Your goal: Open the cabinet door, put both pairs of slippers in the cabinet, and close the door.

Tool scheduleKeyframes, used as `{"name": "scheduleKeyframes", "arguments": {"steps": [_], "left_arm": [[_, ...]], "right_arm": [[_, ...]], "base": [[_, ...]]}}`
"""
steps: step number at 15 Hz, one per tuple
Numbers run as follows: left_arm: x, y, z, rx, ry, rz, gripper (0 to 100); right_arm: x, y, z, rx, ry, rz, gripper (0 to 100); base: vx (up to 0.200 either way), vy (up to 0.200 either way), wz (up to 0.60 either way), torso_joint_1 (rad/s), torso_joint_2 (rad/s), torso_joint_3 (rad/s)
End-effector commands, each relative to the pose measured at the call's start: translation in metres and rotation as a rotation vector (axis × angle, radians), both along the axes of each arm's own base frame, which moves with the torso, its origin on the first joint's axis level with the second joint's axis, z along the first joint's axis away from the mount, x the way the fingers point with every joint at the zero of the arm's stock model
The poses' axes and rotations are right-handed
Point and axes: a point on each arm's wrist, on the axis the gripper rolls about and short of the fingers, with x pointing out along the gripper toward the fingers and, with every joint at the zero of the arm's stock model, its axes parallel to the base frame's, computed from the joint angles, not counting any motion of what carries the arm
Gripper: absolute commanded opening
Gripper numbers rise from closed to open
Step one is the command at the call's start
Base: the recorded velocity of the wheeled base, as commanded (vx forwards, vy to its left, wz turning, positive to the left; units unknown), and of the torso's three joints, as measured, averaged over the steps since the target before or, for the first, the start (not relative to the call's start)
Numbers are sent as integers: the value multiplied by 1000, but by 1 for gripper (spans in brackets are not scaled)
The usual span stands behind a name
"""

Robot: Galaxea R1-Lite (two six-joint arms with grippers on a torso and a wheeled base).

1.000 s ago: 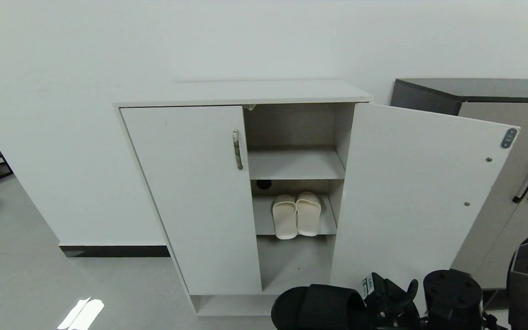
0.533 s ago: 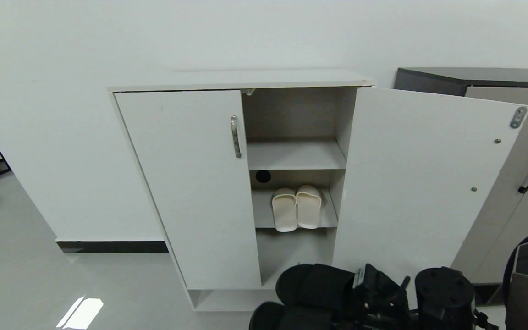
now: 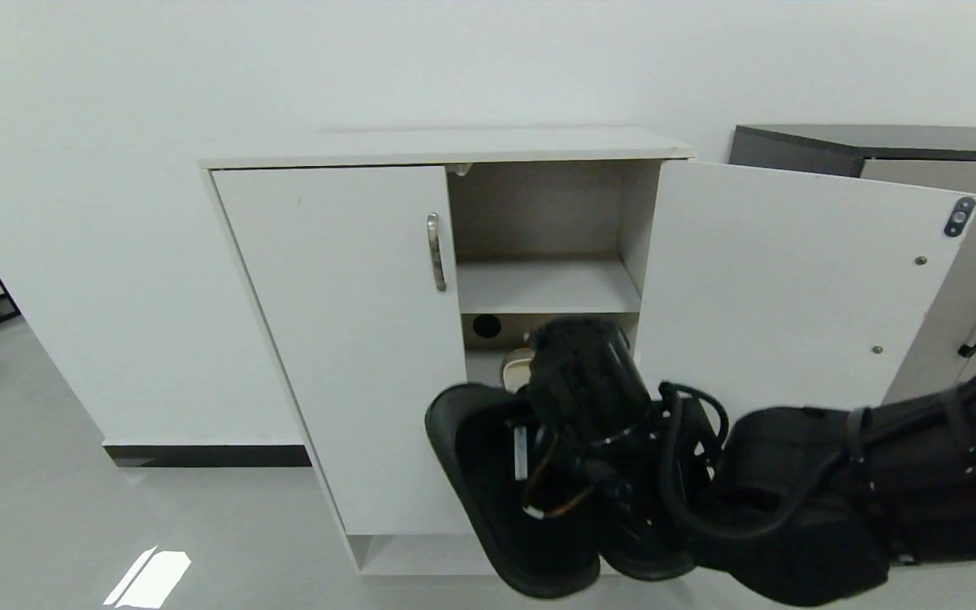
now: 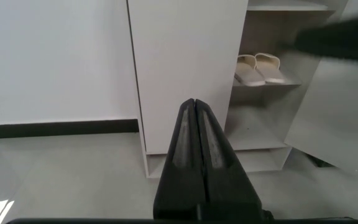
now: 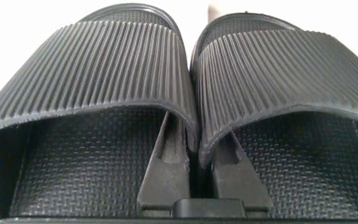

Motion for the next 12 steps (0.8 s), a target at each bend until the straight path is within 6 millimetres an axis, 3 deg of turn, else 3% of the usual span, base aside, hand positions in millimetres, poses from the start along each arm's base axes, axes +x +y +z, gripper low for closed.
{"name": "scheduleKeyframes", "arguments": {"steps": [1,6,12], "left_arm": [[0,0,0,0,1,0,0],[0,0,0,0,1,0,0],[0,0,0,0,0,0,0]], "right_arm": [[9,22,30,-7,-96,-208,0],[26,30,6,-113,-217,-265,0],[44,22,-2,-129,-214,-316,0]], "base": [[0,0,0,0,0,0],[0,0,0,0,0,0],[0,0,0,0,0,0]]}}
